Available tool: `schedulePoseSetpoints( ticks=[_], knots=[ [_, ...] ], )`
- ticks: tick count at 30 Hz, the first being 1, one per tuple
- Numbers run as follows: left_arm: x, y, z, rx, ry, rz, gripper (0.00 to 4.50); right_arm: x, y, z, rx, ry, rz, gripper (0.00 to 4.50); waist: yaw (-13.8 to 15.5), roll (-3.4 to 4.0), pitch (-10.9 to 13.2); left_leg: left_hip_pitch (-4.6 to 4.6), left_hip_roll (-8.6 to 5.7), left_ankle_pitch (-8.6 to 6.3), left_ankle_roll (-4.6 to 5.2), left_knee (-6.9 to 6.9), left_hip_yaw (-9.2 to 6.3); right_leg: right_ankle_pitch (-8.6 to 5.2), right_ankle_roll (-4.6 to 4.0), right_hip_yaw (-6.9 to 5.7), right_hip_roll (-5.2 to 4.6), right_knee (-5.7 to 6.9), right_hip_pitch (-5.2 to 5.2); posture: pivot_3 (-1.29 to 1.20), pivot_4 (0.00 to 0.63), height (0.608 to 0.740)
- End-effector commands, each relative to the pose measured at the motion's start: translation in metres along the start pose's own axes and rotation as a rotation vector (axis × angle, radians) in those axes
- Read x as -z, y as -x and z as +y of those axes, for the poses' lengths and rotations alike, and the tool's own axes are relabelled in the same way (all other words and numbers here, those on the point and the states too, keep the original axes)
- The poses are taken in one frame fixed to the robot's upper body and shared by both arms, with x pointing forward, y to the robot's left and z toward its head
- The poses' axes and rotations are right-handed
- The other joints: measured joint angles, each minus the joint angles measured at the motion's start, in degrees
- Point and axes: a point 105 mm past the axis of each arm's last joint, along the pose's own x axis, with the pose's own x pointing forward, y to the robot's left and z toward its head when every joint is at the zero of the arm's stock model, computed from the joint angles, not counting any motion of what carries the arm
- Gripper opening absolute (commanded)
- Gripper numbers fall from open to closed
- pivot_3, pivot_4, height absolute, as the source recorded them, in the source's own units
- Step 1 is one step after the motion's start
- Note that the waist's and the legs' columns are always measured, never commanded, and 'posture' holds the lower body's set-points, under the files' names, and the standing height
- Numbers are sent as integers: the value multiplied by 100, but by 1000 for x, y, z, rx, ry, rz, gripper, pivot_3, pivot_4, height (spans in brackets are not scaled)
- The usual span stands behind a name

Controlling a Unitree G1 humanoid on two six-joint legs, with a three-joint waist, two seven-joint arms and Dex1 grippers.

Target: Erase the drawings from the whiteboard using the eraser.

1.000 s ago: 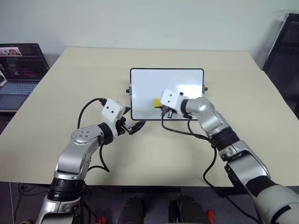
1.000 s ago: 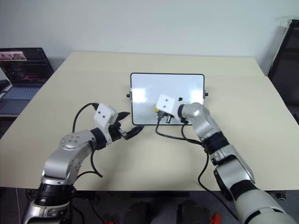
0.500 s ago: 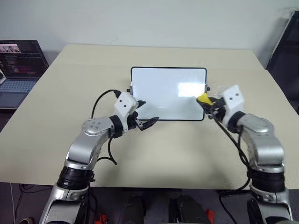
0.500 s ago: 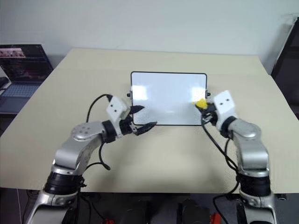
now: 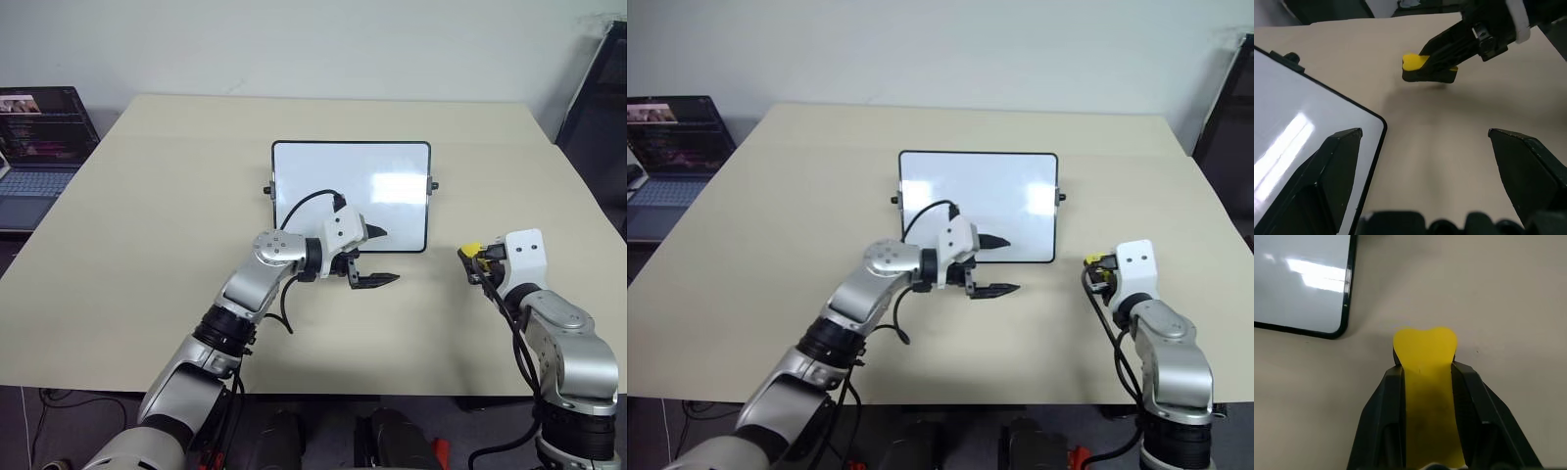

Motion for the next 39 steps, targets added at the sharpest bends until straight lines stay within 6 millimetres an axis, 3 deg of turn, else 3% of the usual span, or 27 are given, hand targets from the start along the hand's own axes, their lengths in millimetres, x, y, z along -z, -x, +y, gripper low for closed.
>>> schedulePoseSetpoints(
  ticks=[1,6,7,9,15,16,21,25,29,31,36,39],
  knots=[
    [-11,-6,-2,31,-65,-27,4500,-8,0,-2,13,-15,-32,963,3,0,0,0,0,0,0,0,-1,0,0,0,0,0,0,0,150,740],
    [-16,-16,-8,68,-84,-46,4500,-4,-7,-14,45,-74,-13,963,14,0,0,-1,0,0,0,5,-2,0,0,-1,0,3,0,0,150,740],
    [-16,-16,-9,72,-86,-49,4500,-3,-7,-16,52,-84,-11,1688,16,0,0,-1,0,0,0,5,-2,0,0,-1,0,3,0,0,150,740],
    [-17,-18,-11,80,-84,-57,4500,-1,-9,-18,54,-96,-8,2204,14,1,-1,-2,0,0,0,5,-2,0,0,0,1,2,0,0,150,740],
    [-17,-15,-12,63,-73,-66,4500,-7,-10,-20,51,-111,-37,4302,9,4,-2,-1,1,0,1,10,-1,0,0,1,1,9,0,0,150,740],
    [-16,-13,-11,51,-67,-67,4500,-11,-10,-19,47,-110,-52,4465,7,4,-3,-1,1,0,1,10,-1,0,0,1,1,10,0,0,150,740],
    [-10,5,0,-72,-11,-70,4500,-37,0,-10,-2,-84,-165,4465,4,6,-4,0,2,0,1,11,-3,0,0,6,2,20,-3,0,150,740],
    [6,60,18,-389,130,-67,4500,-59,22,30,-167,10,-302,4465,-47,10,-6,-1,8,0,1,14,4,-1,0,15,-4,37,-15,0,150,740],
    [23,115,14,-707,311,-81,4500,-41,31,68,-290,10,-320,4465,-52,10,-7,-2,19,0,0,14,-12,-2,-2,12,-13,40,-16,0,150,740],
    [31,135,6,-841,366,-75,4500,-39,30,74,-277,-4,-366,4465,-32,9,-6,-1,11,0,0,22,-11,-3,-1,13,-24,45,-14,0,150,740],
    [62,177,-18,-1165,372,26,4500,-20,32,74,-184,34,-467,4465,42,-3,-11,24,1,0,0,25,-4,1,8,17,-35,36,14,0,150,740],
    [66,188,-22,-1283,353,44,4500,-13,39,67,-181,-14,-492,4465,67,-4,-10,55,2,0,0,23,-18,-4,14,5,-35,27,54,0,150,740]
  ],
)
